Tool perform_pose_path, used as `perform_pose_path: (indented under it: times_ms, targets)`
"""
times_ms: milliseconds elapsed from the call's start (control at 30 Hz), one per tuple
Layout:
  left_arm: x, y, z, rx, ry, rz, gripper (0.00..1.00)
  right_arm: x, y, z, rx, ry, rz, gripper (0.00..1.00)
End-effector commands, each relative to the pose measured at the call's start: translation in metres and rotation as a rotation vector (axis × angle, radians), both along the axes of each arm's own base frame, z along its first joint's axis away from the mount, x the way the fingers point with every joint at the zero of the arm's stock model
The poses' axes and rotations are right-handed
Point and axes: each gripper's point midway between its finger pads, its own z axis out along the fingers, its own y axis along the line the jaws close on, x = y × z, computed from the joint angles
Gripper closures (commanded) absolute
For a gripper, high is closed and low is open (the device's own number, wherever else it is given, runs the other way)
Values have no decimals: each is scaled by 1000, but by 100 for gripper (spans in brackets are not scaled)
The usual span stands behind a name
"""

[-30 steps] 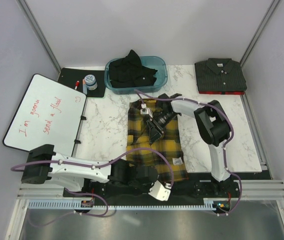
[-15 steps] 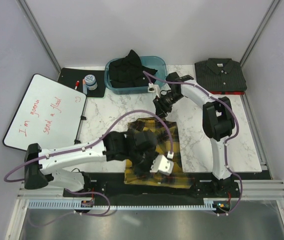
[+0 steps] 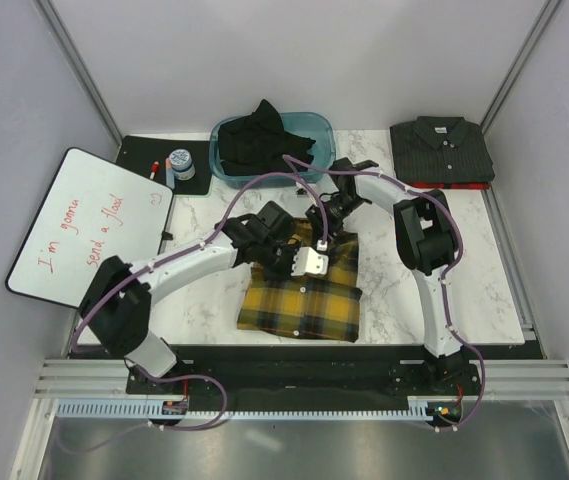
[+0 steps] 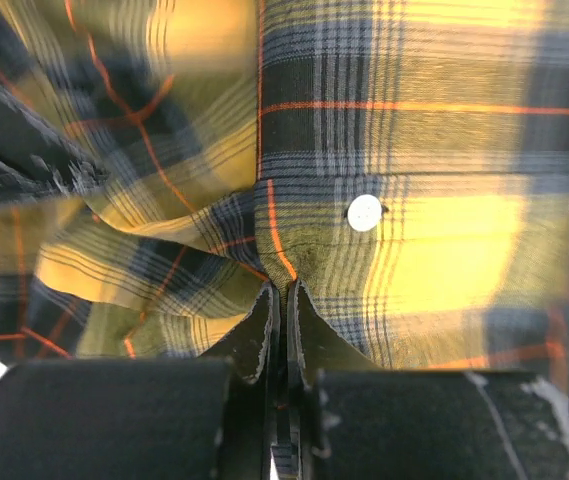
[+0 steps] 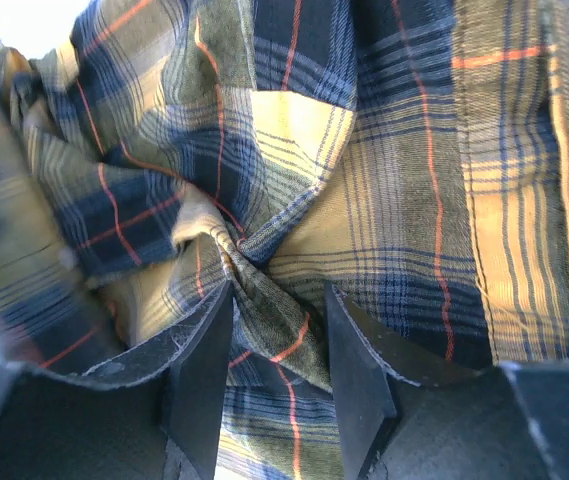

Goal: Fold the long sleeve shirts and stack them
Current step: Fold the shirt

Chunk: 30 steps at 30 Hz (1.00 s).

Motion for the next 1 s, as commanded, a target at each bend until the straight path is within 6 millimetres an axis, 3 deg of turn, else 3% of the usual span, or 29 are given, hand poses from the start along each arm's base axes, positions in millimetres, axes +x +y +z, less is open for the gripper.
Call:
perform_pose_path:
  times_ms: [0, 33, 133, 267, 300, 467, 533, 600, 667, 800, 933, 967]
  targets:
    - [49, -15, -24, -15, -172, 2, 98, -7, -1, -17, -14, 9, 34, 52]
    - [48, -14, -43, 14, -135, -1, 98, -10, -2, -19, -19, 17, 36, 52]
    - [44, -11, -65, 49, -88, 10, 98, -23, -3, -27, -31, 47, 52, 53]
    - [14, -3, -70, 65, 7, 19, 98, -43, -7, -28, -38, 66, 79, 53]
    - [-4, 3, -77, 99, 40, -1, 98, -51, -10, -31, -44, 80, 87, 53]
    - [-62, 10, -70, 122, 185, 22, 98, -80, -13, -26, -33, 122, 113, 54]
    - [-80, 9, -61, 116, 225, 31, 98, -97, -15, -25, -32, 144, 132, 53]
    - [-87, 6, -52, 100, 265, 83, 98, -99, -13, -12, -11, 124, 139, 50]
    - [-84, 5, -43, 85, 259, 120, 98, -92, -12, 5, 2, 92, 121, 50]
    - [-71, 4, -19, 33, 255, 161, 94, -54, -7, 39, 27, -29, 65, 49]
    - [-90, 0, 6, -21, 298, -8, 56, -20, -6, 57, 21, -89, -22, 48]
    - [-90, -2, 8, -32, 296, -22, 52, -16, -5, 58, 15, -82, -44, 48]
